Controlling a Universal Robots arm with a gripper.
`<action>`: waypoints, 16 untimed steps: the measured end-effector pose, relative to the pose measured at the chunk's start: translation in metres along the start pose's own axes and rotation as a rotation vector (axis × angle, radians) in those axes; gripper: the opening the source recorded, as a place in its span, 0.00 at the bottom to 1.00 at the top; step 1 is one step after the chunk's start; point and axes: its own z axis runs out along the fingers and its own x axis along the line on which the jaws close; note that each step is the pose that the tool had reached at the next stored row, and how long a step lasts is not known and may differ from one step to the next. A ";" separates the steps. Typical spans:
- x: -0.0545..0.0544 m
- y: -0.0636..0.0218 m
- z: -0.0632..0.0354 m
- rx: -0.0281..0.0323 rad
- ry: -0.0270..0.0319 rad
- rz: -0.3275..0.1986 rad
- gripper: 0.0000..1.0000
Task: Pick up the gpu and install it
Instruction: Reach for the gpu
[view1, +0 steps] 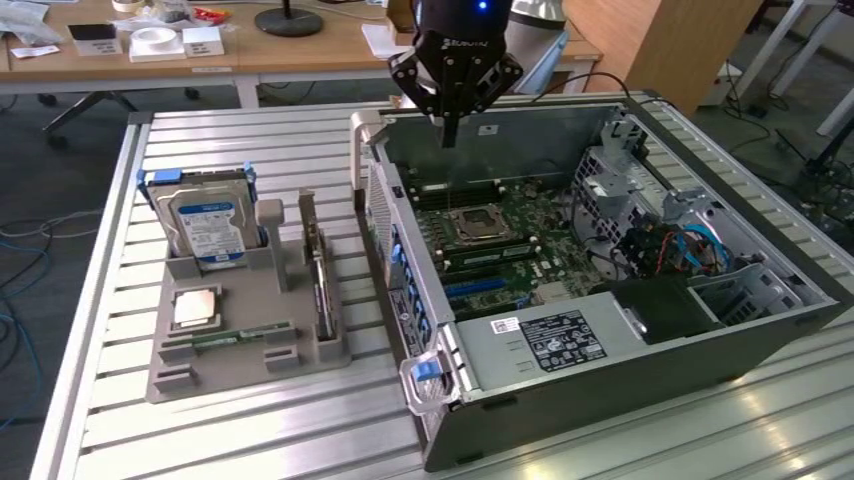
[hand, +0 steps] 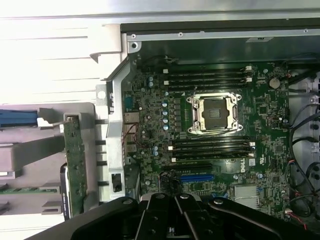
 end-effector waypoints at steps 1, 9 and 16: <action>0.001 -0.0001 -0.0001 0.0001 0.0000 0.000 0.11; 0.006 -0.0004 -0.0002 0.0000 0.0000 0.000 0.11; 0.011 -0.0008 -0.0003 0.0000 0.0001 0.000 0.11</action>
